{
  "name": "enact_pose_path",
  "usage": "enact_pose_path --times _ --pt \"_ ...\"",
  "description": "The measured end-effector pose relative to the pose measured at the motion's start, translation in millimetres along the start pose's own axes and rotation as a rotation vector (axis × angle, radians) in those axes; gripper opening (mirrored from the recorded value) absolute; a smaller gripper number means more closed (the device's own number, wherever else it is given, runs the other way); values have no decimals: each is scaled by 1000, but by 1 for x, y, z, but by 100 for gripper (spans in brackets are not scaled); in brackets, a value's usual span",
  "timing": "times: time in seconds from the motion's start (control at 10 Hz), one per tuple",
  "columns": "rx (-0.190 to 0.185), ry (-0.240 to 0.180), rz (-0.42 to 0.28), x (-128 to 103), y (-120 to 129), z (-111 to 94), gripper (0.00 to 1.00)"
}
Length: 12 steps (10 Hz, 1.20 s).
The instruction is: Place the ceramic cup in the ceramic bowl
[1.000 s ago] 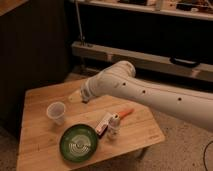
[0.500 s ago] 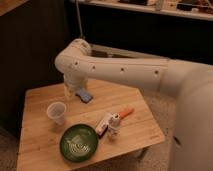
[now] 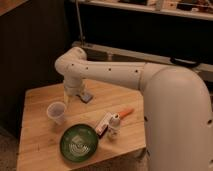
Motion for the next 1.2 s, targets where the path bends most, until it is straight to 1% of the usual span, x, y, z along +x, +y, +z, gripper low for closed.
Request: enact_pose_path --times 0.1,0.2,0.3,0.4,0.5,0.6,0.7,0.8,1.0,1.2 --pt "26 39 4 0 -2 -3 61" --pt "47 70 5 2 -6 -11 61" --pt "64 93 4 5 -12 -21 61" --pt "74 111 -1 11 -21 -36 61" --pt "79 112 -7 16 -29 -45 61" --pt "85 112 -14 21 -36 -47 61" --pt "94 107 -22 28 -42 -45 61" --pt "99 99 -26 32 -45 -39 61" --pt "108 79 -36 39 -51 -14 61" --pt "113 63 -42 42 -50 22 61"
